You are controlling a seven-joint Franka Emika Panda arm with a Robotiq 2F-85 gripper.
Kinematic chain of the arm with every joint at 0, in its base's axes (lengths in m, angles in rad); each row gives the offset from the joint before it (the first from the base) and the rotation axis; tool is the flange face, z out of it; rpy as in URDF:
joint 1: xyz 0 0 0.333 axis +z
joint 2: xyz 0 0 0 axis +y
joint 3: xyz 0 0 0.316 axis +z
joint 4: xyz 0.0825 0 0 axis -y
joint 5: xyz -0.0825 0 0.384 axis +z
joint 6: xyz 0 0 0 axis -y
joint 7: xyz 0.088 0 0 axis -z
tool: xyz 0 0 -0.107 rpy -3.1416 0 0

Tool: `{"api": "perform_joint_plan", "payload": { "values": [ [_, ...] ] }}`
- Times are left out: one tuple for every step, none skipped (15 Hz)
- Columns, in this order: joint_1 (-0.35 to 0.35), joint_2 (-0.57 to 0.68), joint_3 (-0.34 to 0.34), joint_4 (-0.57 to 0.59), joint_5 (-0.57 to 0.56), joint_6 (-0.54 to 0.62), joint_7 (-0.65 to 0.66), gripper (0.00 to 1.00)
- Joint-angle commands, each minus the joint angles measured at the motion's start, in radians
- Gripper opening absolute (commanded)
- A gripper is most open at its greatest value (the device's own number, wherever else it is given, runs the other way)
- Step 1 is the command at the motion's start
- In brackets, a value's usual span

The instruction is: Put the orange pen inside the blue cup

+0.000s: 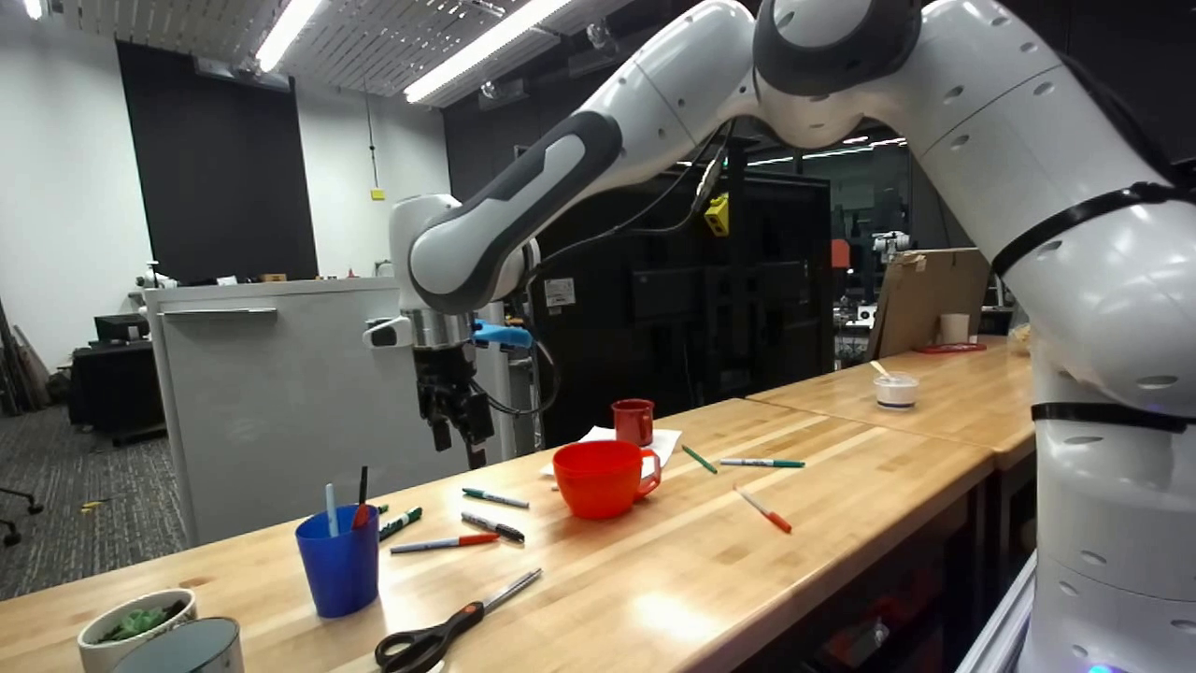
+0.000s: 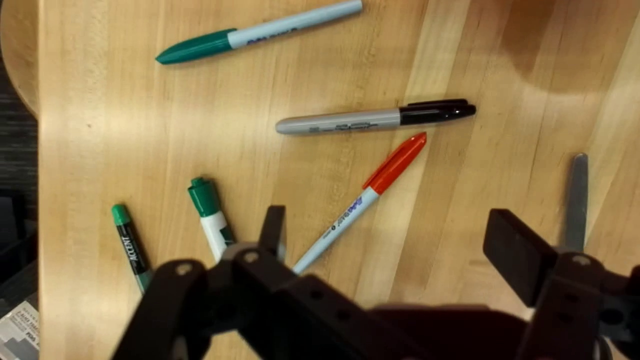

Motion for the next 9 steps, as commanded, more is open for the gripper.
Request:
{"api": "perform_joint_plan", "payload": {
  "values": [
    [0.005,0.01,0.003,0.011,-0.029,-0.007,0.029,1.0],
    [0.012,0.016,-0.001,0.016,-0.046,-0.009,0.046,1.0],
    [0.016,0.02,-0.003,0.02,-0.052,-0.01,0.054,1.0],
    [0.017,0.022,-0.005,0.023,-0.053,-0.01,0.055,1.0],
    [0.017,0.023,-0.005,0.024,-0.053,-0.011,0.055,1.0],
    [0.017,0.023,-0.006,0.024,-0.053,-0.012,0.055,1.0],
    [0.017,0.023,-0.007,0.026,-0.053,-0.013,0.055,1.0],
    [0.017,0.023,-0.008,0.026,-0.053,-0.013,0.055,1.0],
    [0.022,0.027,-0.017,0.025,-0.058,0.006,0.097,1.0]
  ]
}}
